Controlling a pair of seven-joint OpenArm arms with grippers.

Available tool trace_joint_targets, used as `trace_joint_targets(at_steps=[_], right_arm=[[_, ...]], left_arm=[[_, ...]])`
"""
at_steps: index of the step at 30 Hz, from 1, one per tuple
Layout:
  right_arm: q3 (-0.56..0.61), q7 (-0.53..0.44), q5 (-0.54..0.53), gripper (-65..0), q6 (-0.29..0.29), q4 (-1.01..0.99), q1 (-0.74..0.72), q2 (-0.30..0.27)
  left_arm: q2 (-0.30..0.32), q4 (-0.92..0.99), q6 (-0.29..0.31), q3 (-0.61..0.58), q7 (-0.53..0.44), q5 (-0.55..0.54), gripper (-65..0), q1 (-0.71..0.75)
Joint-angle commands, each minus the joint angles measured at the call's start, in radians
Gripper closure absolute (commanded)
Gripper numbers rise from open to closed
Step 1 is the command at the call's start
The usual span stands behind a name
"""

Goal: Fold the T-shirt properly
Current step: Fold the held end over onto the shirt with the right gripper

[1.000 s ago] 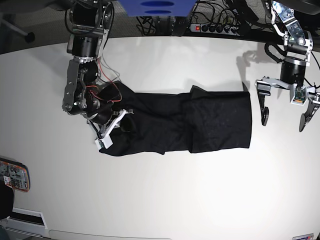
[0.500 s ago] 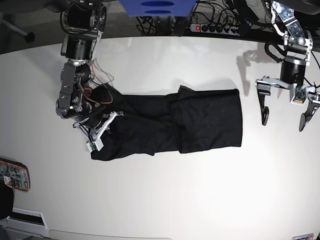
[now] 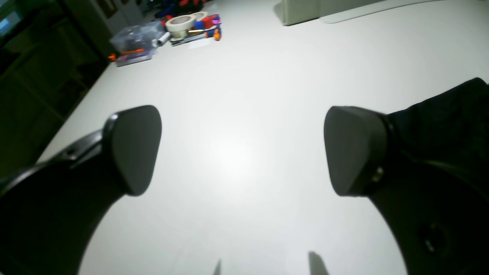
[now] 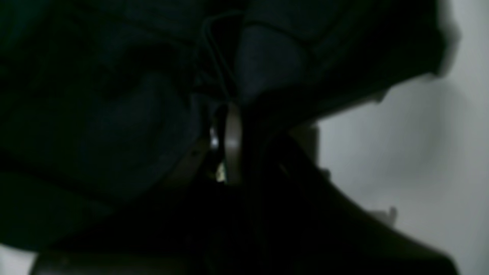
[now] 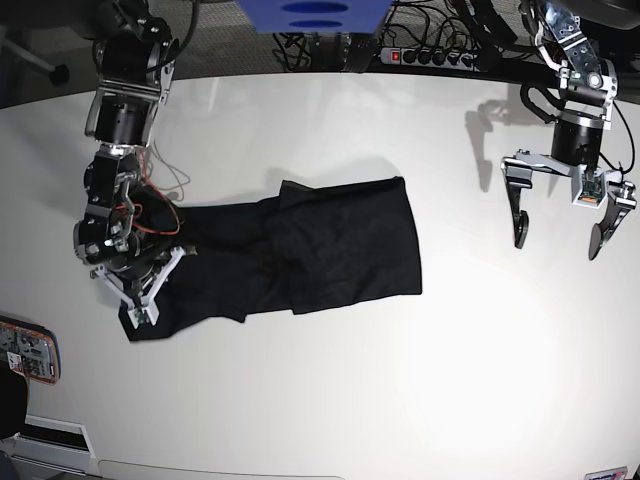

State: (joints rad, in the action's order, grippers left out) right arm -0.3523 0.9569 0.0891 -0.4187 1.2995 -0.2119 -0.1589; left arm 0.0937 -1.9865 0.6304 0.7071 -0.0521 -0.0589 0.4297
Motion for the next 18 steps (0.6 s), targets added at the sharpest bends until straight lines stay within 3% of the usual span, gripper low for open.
trace_joint_targets(at_steps=[1,5,11,18], right_arm=[[-0.001,-0.017,0.031,0.0,0.004,0.039,-0.03,-0.011],[0.002,-0.017,0.196,0.0,0.004,0.16,-0.031,-0.005],[0.06,-0.017,0.378,0.0,0.004,0.297,-0.03,0.123],[0.163,-0.017,0.453,0.0,0.004,0.389,-0.004,0.193]], left_arm=[[0.008,-0.021,-0.007,0.004,-0.03,-0.019,-65.0,-0.001],[0.008,-0.02,-0.007,0.004,-0.03,-0.019,-65.0,0.004],[0.004,-0.02,-0.007,0.004,-0.03,-0.019,-65.0,0.001],[0.004,-0.02,-0.007,0.004,-0.03,-0.017,-65.0,0.004]])
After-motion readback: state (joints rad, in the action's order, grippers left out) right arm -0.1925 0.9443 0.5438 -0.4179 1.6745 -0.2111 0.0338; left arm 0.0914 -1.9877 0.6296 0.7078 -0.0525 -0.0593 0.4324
